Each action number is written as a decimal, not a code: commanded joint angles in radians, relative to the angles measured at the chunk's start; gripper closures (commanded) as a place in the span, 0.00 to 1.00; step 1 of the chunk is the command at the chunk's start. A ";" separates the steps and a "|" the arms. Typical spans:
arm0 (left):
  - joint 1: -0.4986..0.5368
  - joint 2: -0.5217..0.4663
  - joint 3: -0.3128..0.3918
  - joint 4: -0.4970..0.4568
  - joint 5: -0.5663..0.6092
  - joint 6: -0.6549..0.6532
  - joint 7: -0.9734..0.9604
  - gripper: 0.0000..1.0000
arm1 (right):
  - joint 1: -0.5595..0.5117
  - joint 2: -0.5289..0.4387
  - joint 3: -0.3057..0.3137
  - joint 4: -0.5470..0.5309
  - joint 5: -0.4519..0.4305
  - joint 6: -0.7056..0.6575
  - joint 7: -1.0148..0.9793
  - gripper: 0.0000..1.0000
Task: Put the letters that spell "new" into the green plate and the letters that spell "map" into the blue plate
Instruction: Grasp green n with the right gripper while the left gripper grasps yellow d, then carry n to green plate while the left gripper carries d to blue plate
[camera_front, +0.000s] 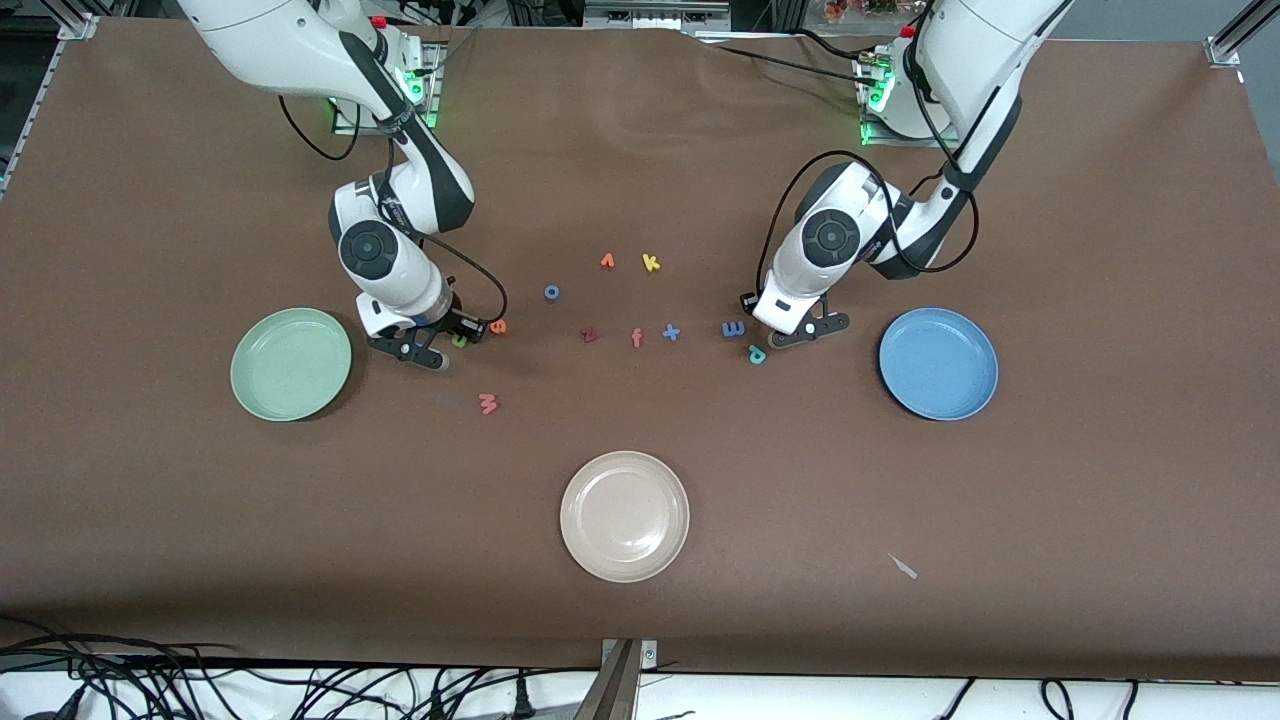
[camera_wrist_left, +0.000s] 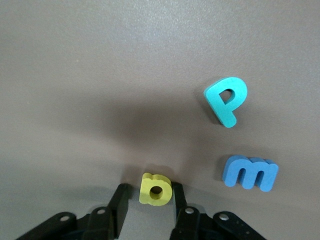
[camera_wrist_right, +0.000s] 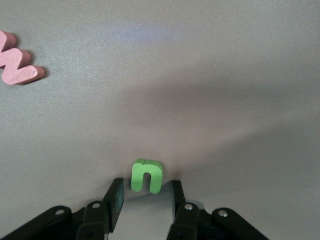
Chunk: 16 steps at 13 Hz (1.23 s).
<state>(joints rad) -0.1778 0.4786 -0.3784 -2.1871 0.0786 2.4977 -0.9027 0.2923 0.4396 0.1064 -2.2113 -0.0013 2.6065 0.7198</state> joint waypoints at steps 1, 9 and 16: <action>-0.019 0.006 0.009 0.010 0.027 -0.007 -0.031 0.66 | -0.007 0.004 -0.004 -0.004 0.000 0.012 -0.028 0.59; -0.008 -0.003 0.015 0.026 0.029 -0.045 -0.022 0.77 | -0.008 0.005 -0.005 -0.002 0.000 0.014 -0.028 0.73; 0.185 -0.035 0.013 0.257 0.030 -0.444 0.246 0.79 | -0.010 -0.030 -0.030 0.056 0.000 -0.098 -0.039 0.85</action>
<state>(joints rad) -0.0616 0.4638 -0.3560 -1.9545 0.0823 2.1105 -0.7492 0.2890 0.4352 0.0889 -2.1858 -0.0013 2.5834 0.7031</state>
